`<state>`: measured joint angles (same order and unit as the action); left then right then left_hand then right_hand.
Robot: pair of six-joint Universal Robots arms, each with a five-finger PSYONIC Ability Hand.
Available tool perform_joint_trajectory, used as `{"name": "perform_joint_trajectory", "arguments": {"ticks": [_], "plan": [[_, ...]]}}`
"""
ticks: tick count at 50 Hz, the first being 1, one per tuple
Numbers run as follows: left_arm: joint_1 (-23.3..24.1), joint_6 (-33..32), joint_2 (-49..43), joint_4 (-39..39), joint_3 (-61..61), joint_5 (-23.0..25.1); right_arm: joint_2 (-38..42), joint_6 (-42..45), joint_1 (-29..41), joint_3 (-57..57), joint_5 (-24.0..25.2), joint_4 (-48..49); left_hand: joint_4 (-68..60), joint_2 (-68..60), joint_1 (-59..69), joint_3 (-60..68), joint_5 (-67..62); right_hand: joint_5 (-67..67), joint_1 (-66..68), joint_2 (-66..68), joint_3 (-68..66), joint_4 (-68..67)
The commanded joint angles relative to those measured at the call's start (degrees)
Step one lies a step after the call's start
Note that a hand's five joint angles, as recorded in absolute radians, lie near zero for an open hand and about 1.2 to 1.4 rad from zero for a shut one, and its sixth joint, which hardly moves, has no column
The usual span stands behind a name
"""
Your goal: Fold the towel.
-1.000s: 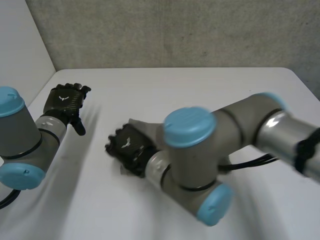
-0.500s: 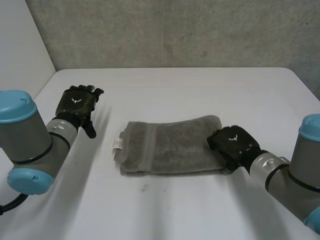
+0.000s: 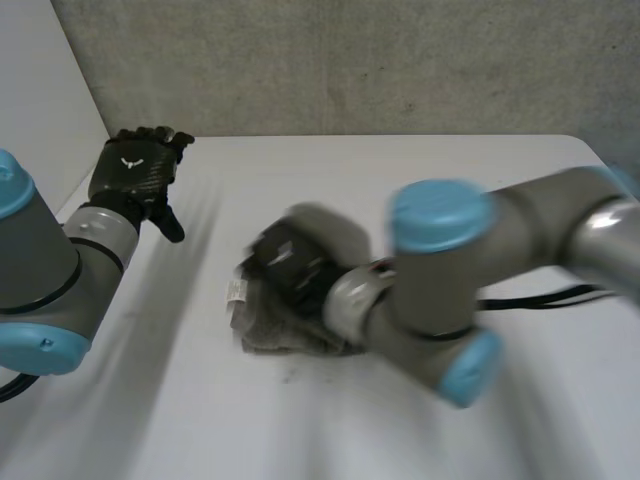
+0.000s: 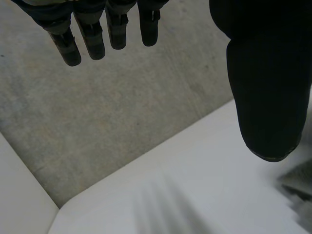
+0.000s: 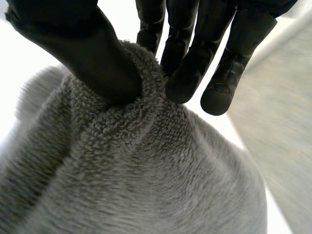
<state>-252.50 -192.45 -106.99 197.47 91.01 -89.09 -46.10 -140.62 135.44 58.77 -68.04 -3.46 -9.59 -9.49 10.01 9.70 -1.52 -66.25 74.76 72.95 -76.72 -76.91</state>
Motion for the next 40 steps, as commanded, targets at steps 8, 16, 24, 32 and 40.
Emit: {"name": "perform_joint_trajectory", "arguments": {"ticks": [8,16,24,32,40], "plan": [[0.42,4.63,0.20,-2.70,-3.55,-1.18,4.91,-9.26,2.92,-11.25,-4.03,-7.19,-0.41,-0.51,-0.01,0.30,1.52,66.25,-64.76,-62.95,66.72,66.91],[4.64,7.26,-3.05,-5.42,-6.28,-1.35,-9.08,-27.85,-7.46,8.53,-4.99,7.66,-0.62,-0.72,0.21,0.51,1.31,66.25,-64.76,-62.95,66.72,66.91],[7.28,14.47,-8.15,-11.14,-5.40,-1.09,-8.92,-31.91,-11.43,12.69,-5.52,4.43,-1.30,-1.40,0.88,1.18,0.64,66.25,-64.76,-62.95,66.72,66.91],[9.30,16.50,-14.21,-13.78,-4.88,-1.18,-3.47,-34.46,-11.60,10.93,-5.79,3.73,-1.30,-1.40,0.88,1.18,0.64,66.25,-64.76,-62.95,66.72,66.91],[9.39,16.50,-16.15,-14.04,-4.61,-1.27,0.49,-33.40,-11.25,7.94,-7.19,1.97,-1.80,-1.90,1.39,1.69,0.13,66.25,-64.76,-62.95,66.72,66.91]]}}
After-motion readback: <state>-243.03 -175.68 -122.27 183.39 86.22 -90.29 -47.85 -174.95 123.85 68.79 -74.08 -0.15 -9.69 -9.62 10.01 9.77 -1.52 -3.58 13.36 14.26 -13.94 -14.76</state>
